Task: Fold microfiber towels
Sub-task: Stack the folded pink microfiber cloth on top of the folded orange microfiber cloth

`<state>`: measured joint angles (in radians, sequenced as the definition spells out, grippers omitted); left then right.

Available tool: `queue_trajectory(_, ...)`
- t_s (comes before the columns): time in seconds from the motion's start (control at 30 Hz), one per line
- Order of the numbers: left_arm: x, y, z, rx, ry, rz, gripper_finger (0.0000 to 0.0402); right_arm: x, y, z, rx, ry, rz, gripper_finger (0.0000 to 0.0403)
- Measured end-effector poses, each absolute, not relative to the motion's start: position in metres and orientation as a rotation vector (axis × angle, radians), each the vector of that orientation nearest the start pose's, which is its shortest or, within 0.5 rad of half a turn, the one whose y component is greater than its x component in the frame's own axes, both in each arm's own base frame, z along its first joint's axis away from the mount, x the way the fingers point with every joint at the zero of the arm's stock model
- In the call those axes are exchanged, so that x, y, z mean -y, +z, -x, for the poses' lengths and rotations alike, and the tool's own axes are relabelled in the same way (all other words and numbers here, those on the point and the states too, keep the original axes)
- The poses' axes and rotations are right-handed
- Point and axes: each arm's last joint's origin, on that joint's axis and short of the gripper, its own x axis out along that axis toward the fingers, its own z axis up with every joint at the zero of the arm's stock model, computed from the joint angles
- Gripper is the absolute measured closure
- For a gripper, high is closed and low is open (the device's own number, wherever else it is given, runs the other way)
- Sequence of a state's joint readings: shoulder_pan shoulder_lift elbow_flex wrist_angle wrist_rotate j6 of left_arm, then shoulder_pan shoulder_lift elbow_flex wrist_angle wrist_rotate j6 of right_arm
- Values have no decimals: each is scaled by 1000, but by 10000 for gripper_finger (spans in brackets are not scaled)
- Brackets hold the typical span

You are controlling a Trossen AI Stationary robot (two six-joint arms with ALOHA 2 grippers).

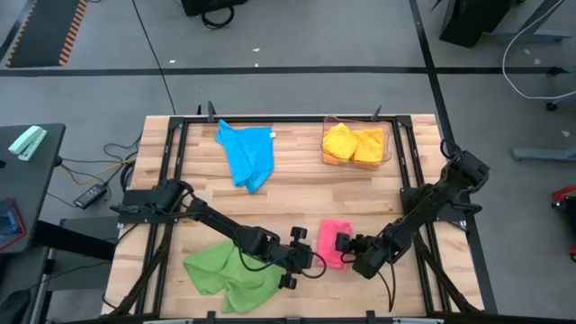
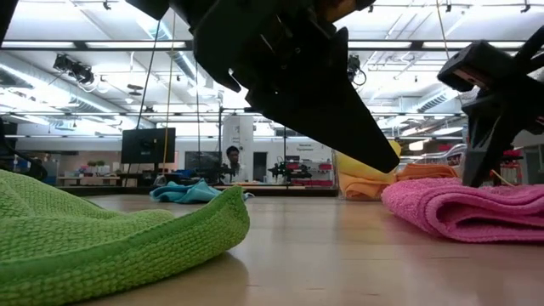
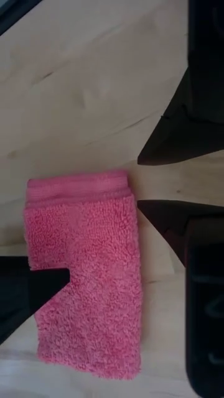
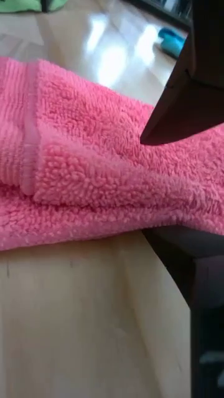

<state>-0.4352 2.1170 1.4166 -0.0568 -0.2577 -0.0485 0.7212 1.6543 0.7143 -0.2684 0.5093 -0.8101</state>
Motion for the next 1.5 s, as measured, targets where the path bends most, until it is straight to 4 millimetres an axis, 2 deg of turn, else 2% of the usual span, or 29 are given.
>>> queue_trajectory(0.13, 189, 151, -412, -714, -162, -214, 294, -166, 117, -212, -901, 626, 1400, 226)
queue_trajectory(0.37, 194, 151, -409, -714, -173, -219, 294, -166, 115, -213, -904, 661, 1342, 352)
queue_trajectory(0.5, 197, 153, -407, -712, -175, -203, 294, -166, 116, -213, -907, 642, 1304, 389)
queue_trajectory(0.7, 203, 158, -403, -704, -187, -199, 294, -165, 129, -211, -879, 600, 1259, 395)
queue_trajectory(1.03, 206, 157, -401, -717, -183, -186, 294, -152, 174, -200, -776, 447, 1250, 395)
queue_trajectory(1.3, 206, 157, -401, -715, -177, -163, 294, -145, 190, -194, -749, 372, 1248, 396)
queue_trajectory(1.5, 204, 157, -403, -706, -179, -192, 294, -130, 213, -184, -718, 271, 1311, 396)
